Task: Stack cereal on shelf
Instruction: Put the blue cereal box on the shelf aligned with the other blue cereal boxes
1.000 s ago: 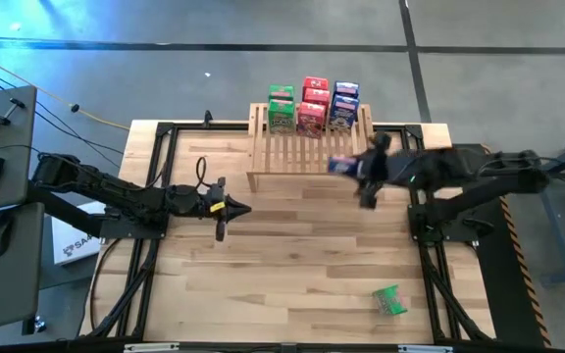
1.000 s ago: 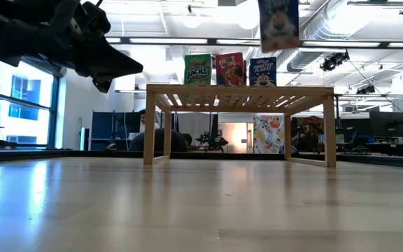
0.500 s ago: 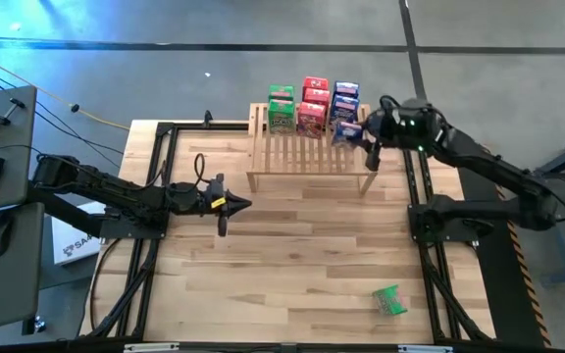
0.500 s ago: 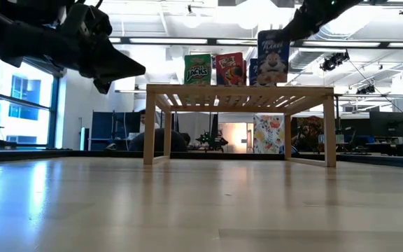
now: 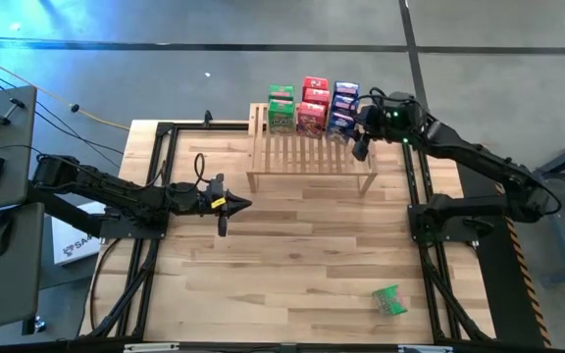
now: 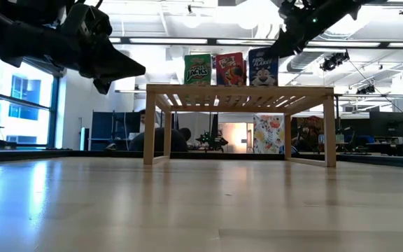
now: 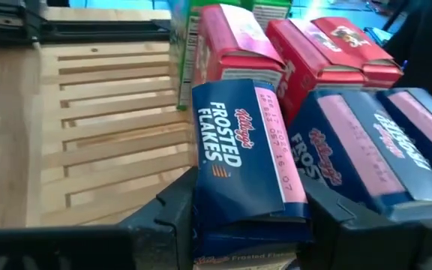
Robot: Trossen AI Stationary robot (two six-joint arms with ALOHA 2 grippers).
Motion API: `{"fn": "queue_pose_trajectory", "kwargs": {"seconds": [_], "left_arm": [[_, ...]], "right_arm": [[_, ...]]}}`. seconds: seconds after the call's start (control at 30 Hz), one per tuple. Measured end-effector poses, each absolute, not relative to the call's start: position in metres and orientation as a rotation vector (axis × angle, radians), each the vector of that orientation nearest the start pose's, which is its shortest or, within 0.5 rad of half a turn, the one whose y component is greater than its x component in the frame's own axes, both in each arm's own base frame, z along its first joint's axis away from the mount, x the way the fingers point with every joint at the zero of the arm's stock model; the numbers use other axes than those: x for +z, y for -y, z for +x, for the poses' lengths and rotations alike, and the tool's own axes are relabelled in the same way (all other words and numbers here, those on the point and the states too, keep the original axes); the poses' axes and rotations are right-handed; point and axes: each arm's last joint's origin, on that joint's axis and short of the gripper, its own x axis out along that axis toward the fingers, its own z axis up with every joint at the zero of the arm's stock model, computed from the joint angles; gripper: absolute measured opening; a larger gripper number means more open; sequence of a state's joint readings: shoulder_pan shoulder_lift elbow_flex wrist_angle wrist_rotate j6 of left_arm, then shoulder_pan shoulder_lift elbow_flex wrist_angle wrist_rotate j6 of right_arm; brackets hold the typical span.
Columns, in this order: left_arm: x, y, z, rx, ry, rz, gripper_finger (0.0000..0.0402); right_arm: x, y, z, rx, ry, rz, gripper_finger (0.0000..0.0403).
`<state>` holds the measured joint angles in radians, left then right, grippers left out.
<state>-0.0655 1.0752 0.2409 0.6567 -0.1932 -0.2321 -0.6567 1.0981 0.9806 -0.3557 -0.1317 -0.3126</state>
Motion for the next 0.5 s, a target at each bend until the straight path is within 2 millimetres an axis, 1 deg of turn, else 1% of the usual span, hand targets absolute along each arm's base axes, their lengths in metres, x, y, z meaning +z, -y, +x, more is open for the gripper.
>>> {"fn": "queue_pose_trajectory", "kwargs": {"seconds": [0.1, 0.37, 0.5], "left_arm": [[0.1775, 0.0075, 0.1980, 0.147, -0.161, -0.208, 0.0000], [0.1774, 0.0075, 0.1980, 0.147, -0.162, -0.208, 0.0000], [0.1774, 0.0075, 0.1980, 0.147, -0.162, -0.208, 0.0000]], "right_arm": [[0.3260, 0.1408, 0.1884, -0.457, -0.518, -0.116, 0.0152], [0.3297, 0.1383, 0.1833, -0.499, -0.504, -0.117, 0.0236], [0.3353, 0.1341, 0.1807, -0.506, -0.476, -0.137, 0.0257]]}}
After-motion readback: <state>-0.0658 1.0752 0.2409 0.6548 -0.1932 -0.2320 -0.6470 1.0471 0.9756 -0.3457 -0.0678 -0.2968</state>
